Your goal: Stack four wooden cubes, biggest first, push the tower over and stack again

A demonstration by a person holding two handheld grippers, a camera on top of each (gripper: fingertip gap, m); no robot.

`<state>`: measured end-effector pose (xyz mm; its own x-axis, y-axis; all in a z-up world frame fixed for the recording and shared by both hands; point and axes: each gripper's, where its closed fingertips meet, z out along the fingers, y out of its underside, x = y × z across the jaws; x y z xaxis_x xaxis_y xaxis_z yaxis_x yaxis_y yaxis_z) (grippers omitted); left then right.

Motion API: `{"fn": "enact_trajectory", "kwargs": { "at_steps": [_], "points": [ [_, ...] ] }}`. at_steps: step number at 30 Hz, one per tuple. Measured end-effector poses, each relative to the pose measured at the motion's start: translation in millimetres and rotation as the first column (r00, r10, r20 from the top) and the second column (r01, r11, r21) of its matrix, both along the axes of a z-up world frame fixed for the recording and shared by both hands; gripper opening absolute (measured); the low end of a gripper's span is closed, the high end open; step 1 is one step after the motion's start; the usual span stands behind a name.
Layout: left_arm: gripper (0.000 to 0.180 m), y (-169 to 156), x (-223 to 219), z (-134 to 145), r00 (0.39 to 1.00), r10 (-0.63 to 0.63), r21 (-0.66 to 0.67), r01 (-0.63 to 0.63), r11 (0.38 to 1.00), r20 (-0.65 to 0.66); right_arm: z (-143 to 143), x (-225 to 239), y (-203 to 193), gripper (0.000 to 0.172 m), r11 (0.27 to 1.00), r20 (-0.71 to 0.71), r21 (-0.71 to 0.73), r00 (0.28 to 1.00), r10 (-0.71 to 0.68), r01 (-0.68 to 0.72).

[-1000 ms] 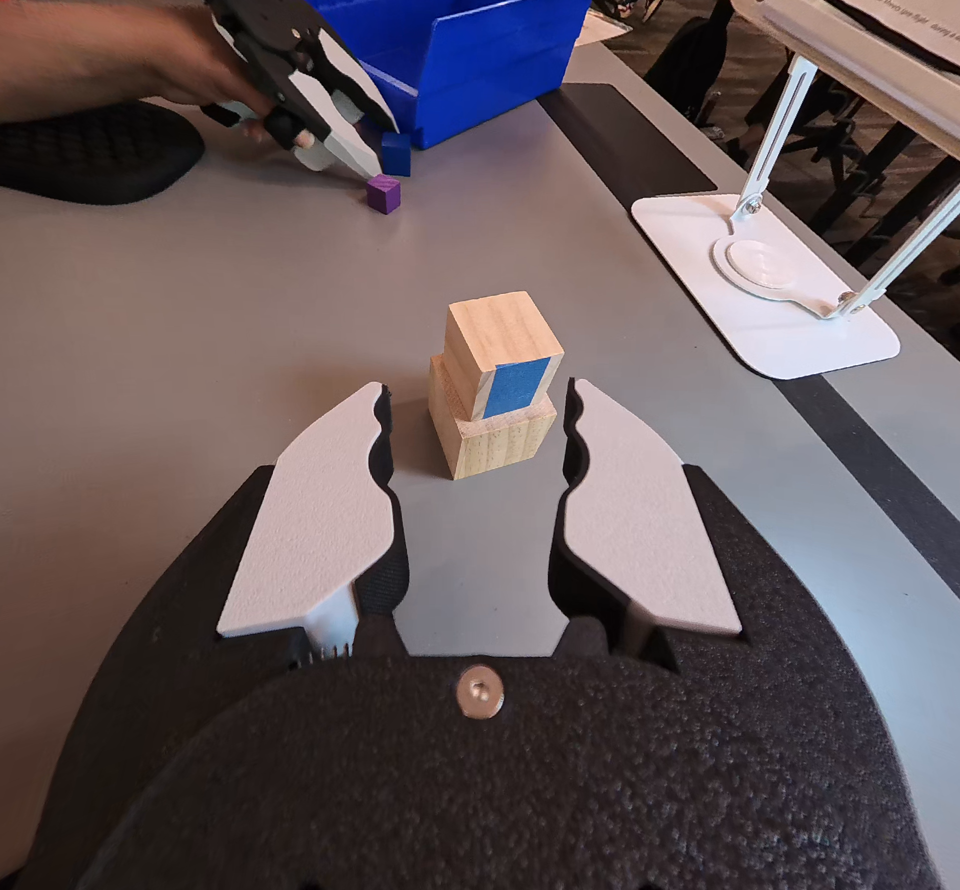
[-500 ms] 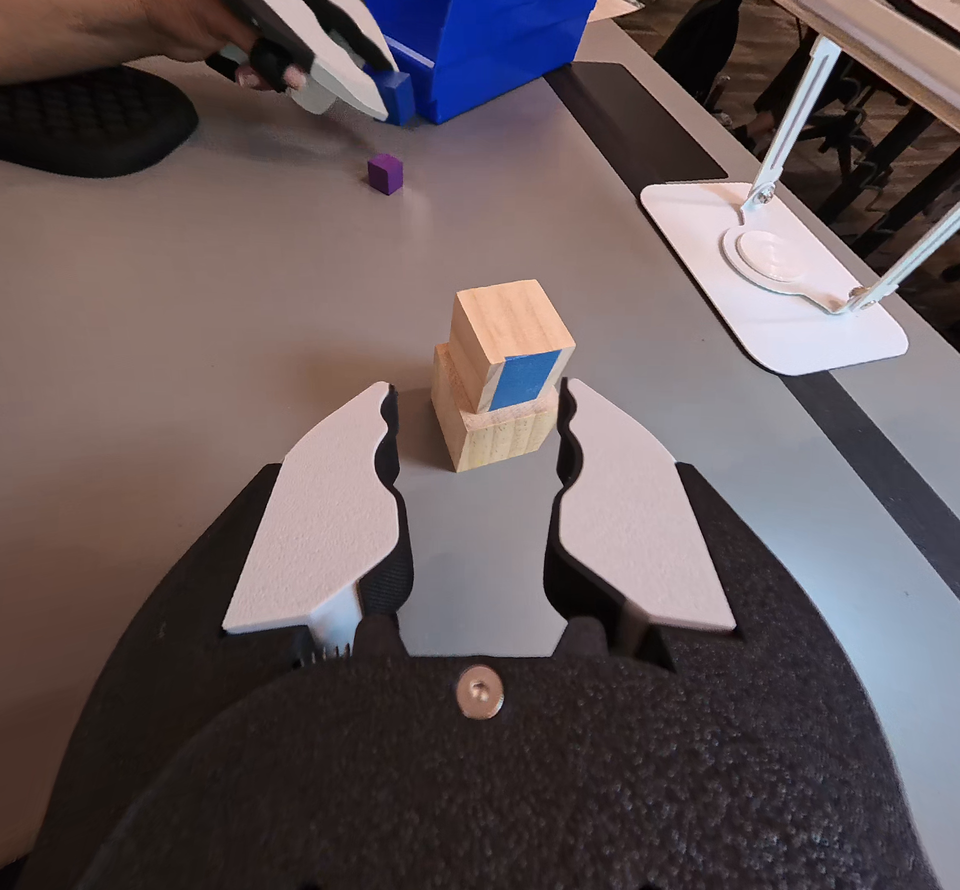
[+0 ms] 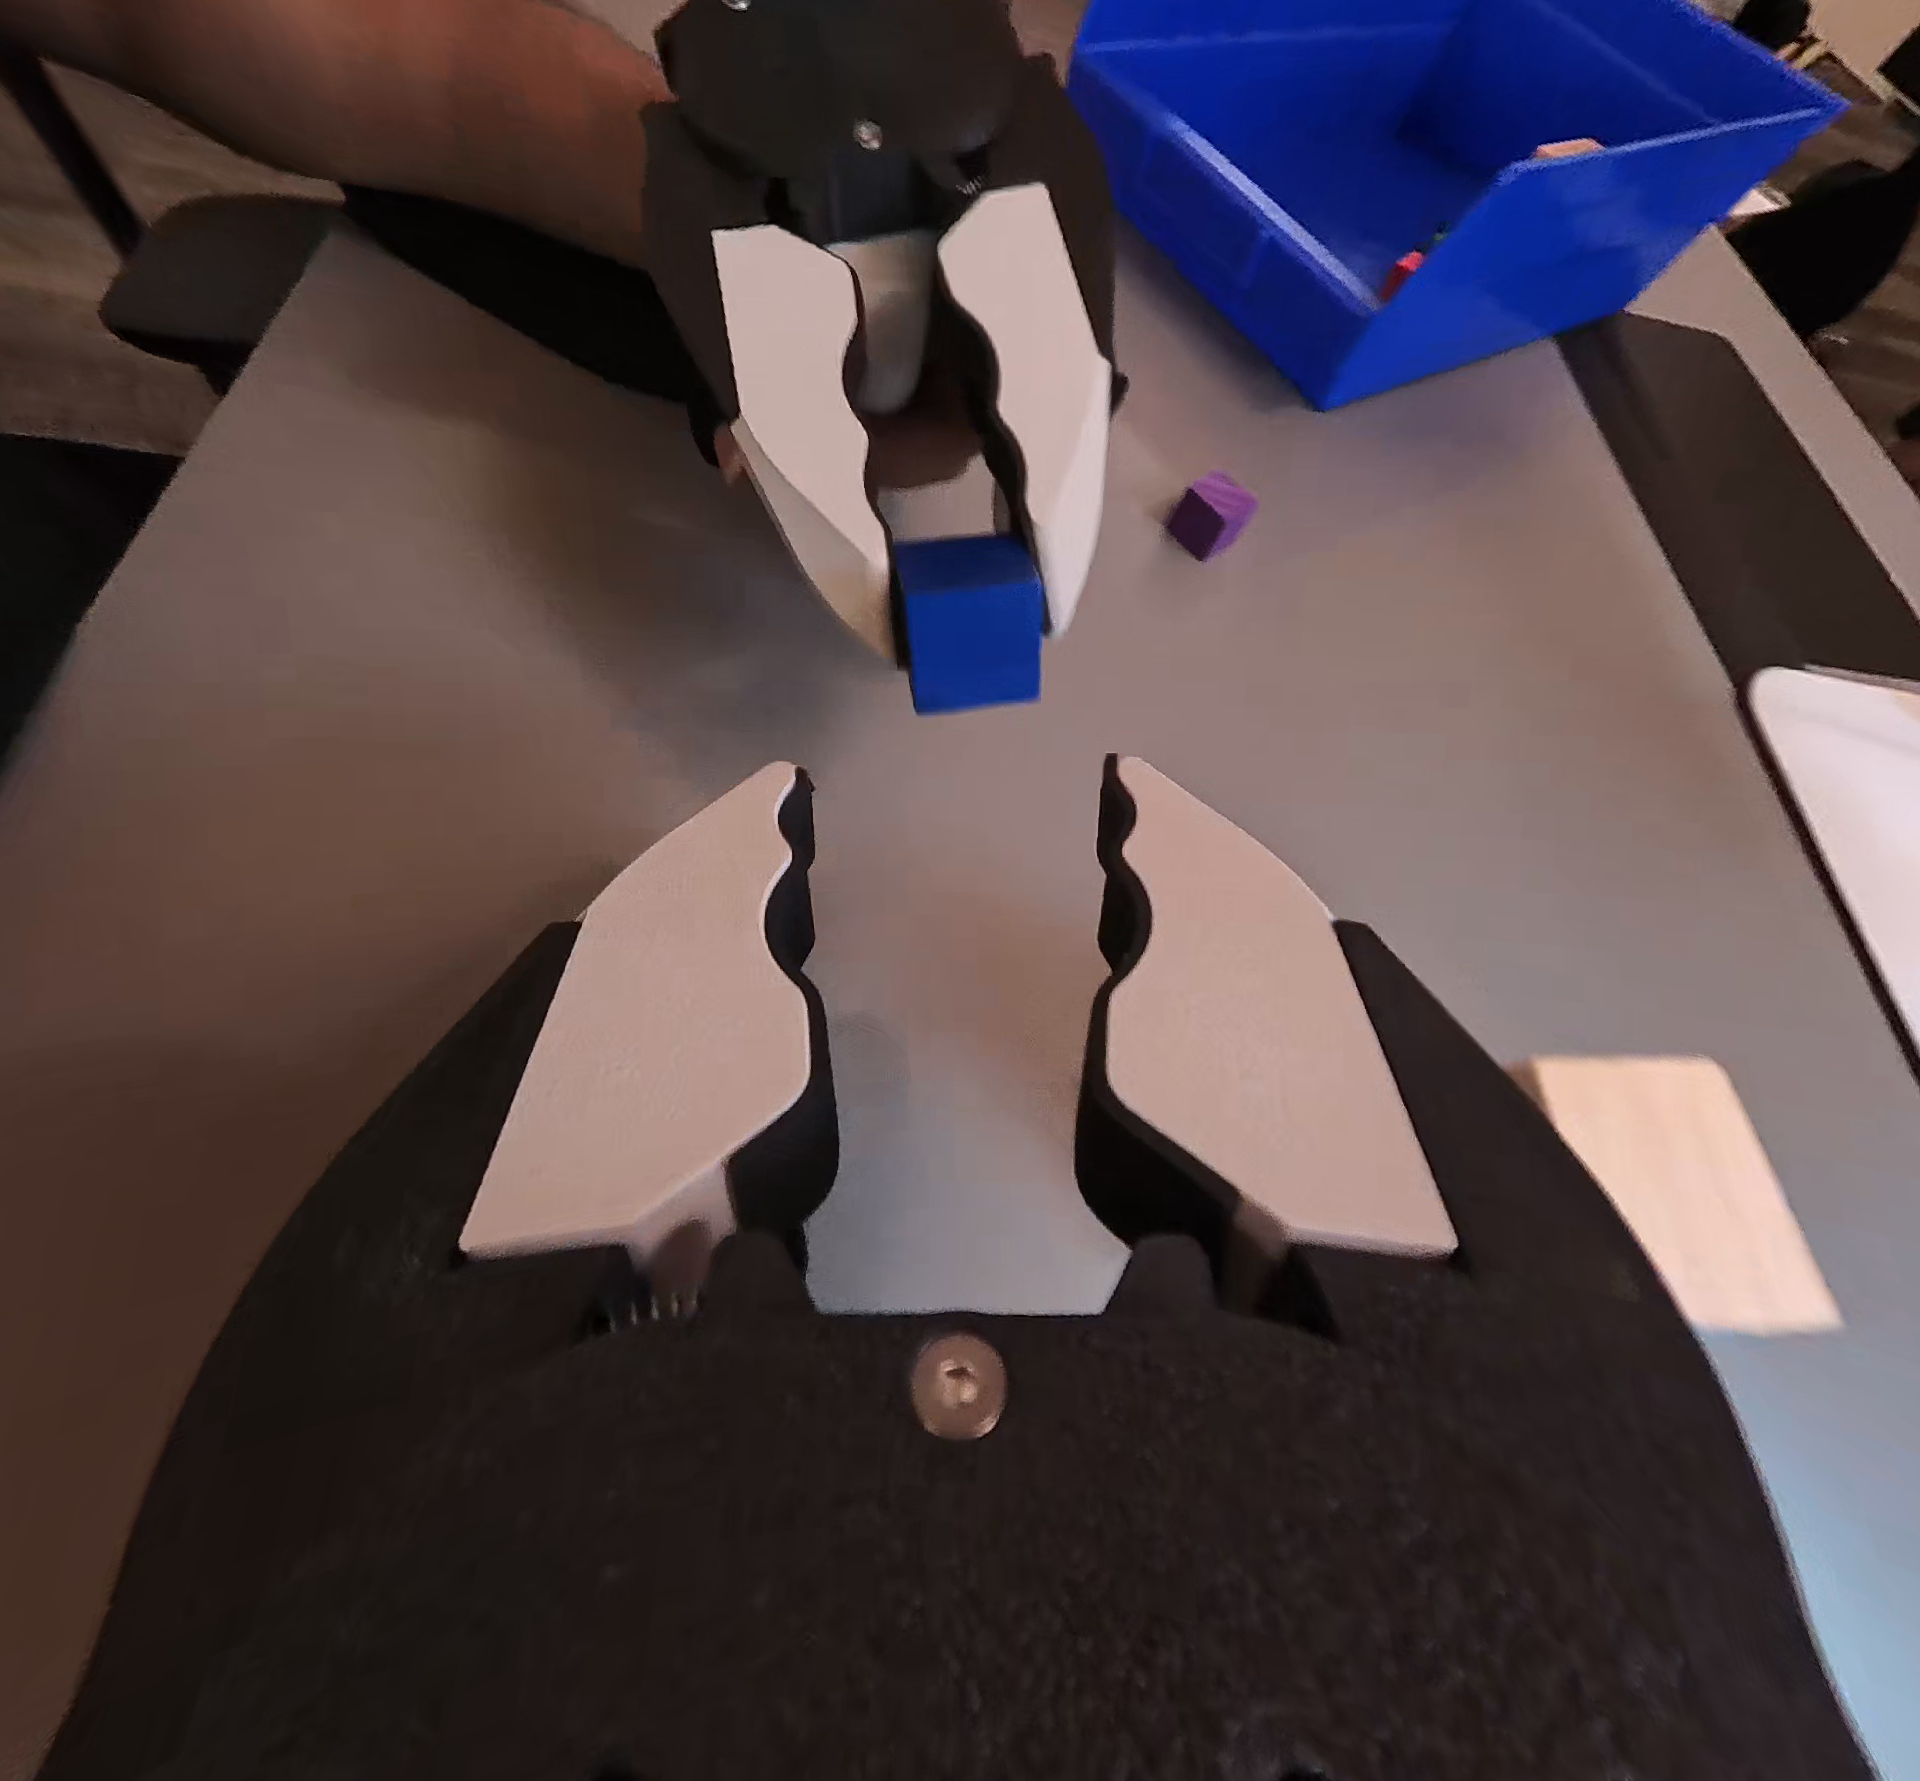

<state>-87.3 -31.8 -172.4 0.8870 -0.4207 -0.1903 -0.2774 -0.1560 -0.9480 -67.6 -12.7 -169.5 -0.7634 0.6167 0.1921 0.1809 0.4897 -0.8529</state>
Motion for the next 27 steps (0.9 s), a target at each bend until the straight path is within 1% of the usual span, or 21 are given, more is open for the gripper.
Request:
{"fn": "enact_trajectory", "kwargs": {
  "at_steps": [3,4,6,8,12,14,17,21,24,27],
  "points": [
    [0.029,0.6,11.9,1.3,0.998,-0.049,0.015,0.048,0.999,0.032,-5.6,-3.9,-14.2,0.048,1.0,-0.019,0.0,1.0,0.019,-0.019],
    [0.029,0.0,14.9,1.8,0.997,-0.061,0.019,0.061,0.998,0.04,-5.3,-3.9,-18.2,0.044,0.999,-0.021,-0.021,0.999,0.028,-0.029],
    [0.029,-1.2,18.4,2.3,0.997,-0.072,0.03,0.071,0.997,0.033,-5.0,-2.6,-25.0,0.04,0.997,-0.014,-0.06,0.999,0.051,-0.052],
    [0.029,-2.5,21.0,1.8,0.997,-0.08,0.035,0.079,0.996,0.024,-6.1,-1.7,-29.1,0.033,0.996,-0.013,-0.069,0.998,0.064,-0.065],
    [0.031,-4.9,19.8,1.1,0.996,-0.084,0.024,0.083,0.996,0.04,-5.8,0.7,-27.6,0.027,0.995,-0.008,-0.069,0.997,0.077,-0.078],
    [0.037,-3.5,13.6,-0.4,0.998,-0.058,0.01,0.057,0.998,0.034,-3.6,2.9,-21.9,0.027,0.994,0.012,-0.07,0.997,0.081,-0.08],
    [0.038,-1.9,2.3,4.5,0.997,-0.018,0.015,0.017,1.0,0.07,5.3,4.9,-2.7,0.027,0.998,0.023,-0.027,0.998,0.055,-0.054],
    [0.03,0.3,-16.5,10.5,0.992,0.055,0.021,-0.058,0.998,0.111,27.5,5.3,42.1,0.027,0.994,0.048,0.106,0.999,-0.023,0.018],
    [0.026,0.7,-25.8,10.1,0.989,0.091,0.01,-0.093,0.996,0.118,39.0,-0.1,73.9,0.027,0.973,0.121,0.226,0.99,-0.072,0.043],
    [0.025,-0.5,-33.9,6.9,0.987,0.13,-0.001,-0.13,0.991,0.098,41.8,-12.6,99.3,0.027,0.939,0.217,0.341,0.969,-0.114,0.034]
  ]
}}
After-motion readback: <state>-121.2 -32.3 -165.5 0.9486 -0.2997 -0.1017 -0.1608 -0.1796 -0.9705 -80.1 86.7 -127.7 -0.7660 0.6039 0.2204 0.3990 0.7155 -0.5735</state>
